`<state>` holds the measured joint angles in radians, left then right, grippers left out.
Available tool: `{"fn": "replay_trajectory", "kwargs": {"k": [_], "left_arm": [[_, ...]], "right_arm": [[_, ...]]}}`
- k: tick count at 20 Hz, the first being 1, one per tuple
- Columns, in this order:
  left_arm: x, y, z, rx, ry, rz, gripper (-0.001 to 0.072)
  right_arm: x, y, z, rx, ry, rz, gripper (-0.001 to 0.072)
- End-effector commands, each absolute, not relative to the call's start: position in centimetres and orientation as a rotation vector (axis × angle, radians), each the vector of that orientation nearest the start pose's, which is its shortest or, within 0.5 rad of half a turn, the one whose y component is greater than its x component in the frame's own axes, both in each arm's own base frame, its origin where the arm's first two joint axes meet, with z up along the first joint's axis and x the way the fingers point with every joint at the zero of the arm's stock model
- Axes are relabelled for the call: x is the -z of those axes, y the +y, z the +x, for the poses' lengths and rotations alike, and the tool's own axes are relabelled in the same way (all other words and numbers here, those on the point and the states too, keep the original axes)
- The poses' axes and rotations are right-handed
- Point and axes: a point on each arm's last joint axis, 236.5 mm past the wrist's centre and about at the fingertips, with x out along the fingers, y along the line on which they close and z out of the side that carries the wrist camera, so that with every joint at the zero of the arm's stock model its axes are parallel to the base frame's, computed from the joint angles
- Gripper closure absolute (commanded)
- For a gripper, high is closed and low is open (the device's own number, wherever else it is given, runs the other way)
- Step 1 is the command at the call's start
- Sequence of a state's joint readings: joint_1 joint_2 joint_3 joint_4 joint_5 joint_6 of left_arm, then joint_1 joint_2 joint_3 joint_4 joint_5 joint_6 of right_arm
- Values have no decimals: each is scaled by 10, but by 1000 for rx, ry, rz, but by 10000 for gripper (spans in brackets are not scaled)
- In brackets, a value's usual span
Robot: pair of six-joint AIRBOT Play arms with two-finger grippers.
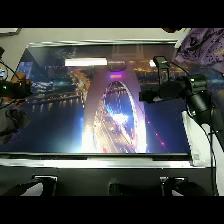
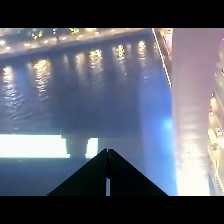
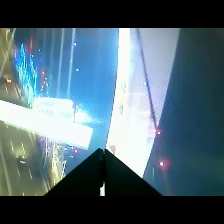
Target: Fold the clothes and pants, and hang the long-sleeved shirts on hangers.
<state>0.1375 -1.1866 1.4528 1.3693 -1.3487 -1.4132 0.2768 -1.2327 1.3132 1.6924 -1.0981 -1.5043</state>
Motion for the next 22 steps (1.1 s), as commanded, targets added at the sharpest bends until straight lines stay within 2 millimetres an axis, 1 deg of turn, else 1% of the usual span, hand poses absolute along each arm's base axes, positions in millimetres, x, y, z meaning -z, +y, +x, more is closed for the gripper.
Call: {"fn": "replay_trajectory", "kwargs": {"k": [1, 2, 3, 4, 5, 6, 8, 10, 11, 12, 13, 15, 17, 19, 22], "left_arm": [[-141, 8, 394, 112, 1057, -76, 534], [-141, 11, 394, 84, 1060, -105, -13], [-139, 22, 394, -6, 1066, -166, -13], [-135, 48, 390, -142, 1079, -213, -13], [-128, 76, 383, -276, 1090, -258, -11], [-117, 106, 372, -394, 1099, -316, -10], [-90, 153, 346, -524, 1137, -404, -9], [-62, 196, 315, -634, 1162, -480, -9], [-51, 215, 303, -682, 1150, -523, -9], [-43, 229, 296, -716, 1121, -565, -9], [-36, 244, 293, -744, 1071, -609, -9], [-26, 270, 293, -789, 964, -660, -9], [-9, 288, 294, -798, 934, -635, -9], [14, 298, 297, -800, 952, -631, -9], [47, 308, 306, -803, 972, -643, -9]], "right_arm": [[-93, 141, 403, -289, 1036, 24, 671], [-93, 141, 403, -289, 1036, 24, 671], [-94, 141, 403, -289, 1036, 24, 671], [-93, 141, 403, -289, 1036, 24, 671], [-93, 141, 403, -289, 1036, 24, 671], [-93, 141, 403, -289, 1036, 24, 671], [-93, 141, 403, -289, 1036, 24, 671], [-93, 141, 403, -289, 1036, 24, 671], [-93, 141, 403, -289, 1036, 24, 671], [-93, 141, 403, -289, 1036, 24, 671], [-93, 141, 403, -289, 1036, 24, 671], [-94, 141, 403, -289, 1036, 24, 671], [-94, 142, 403, -289, 1036, 25, 671], [-93, 141, 403, -289, 1036, 24, 670], [-94, 141, 403, -289, 1035, 25, 671]]}}
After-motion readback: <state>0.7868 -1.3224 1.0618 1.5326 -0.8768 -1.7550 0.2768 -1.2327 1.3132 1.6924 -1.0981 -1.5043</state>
